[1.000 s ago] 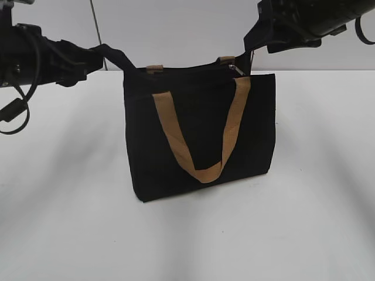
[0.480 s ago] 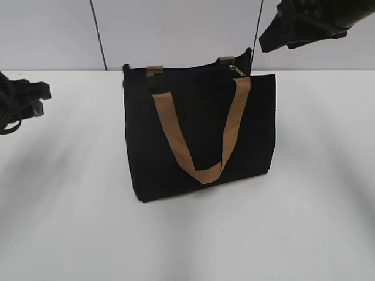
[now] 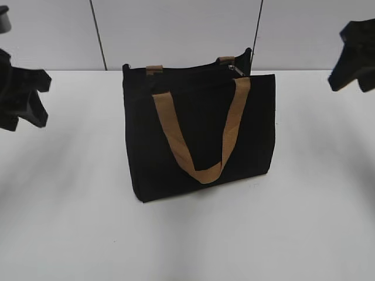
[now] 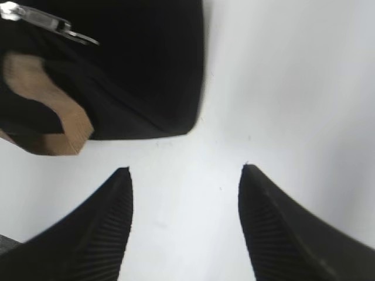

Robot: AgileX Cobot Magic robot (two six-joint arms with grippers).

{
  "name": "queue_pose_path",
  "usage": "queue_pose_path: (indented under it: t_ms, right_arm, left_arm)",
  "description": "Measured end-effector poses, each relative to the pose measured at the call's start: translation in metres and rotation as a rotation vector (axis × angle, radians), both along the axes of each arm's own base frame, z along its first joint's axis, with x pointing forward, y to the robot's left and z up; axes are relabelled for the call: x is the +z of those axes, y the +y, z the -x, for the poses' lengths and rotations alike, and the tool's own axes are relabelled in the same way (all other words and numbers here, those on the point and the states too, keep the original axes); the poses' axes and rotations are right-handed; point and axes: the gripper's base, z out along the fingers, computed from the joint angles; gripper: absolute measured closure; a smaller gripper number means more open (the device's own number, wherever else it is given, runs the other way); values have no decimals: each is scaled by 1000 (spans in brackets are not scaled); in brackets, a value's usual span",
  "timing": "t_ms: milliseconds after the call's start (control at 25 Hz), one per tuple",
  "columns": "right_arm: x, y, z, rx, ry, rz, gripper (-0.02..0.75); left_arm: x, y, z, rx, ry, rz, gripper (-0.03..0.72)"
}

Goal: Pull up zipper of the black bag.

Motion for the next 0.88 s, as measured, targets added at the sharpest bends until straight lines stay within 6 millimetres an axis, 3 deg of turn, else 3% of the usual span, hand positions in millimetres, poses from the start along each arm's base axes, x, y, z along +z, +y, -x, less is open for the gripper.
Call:
queue_pose_path:
  t_ms: [280,480,640,880]
  right_arm:
    - [-5,-53,11,-110,148,67,292]
    - [-3,-60,25,-127,147,96,302]
    - [-5,-55,63,-126,160,96,307]
    - [-7,-46,134,-140,125,94,307]
  left_arm:
    - [43,27,-19,15,106,-42,314]
    - [50,47,-17,50,161,-66,314]
    - [58,50,-5,49,138,-81,314]
    - [58,57,47,48,119,-88,314]
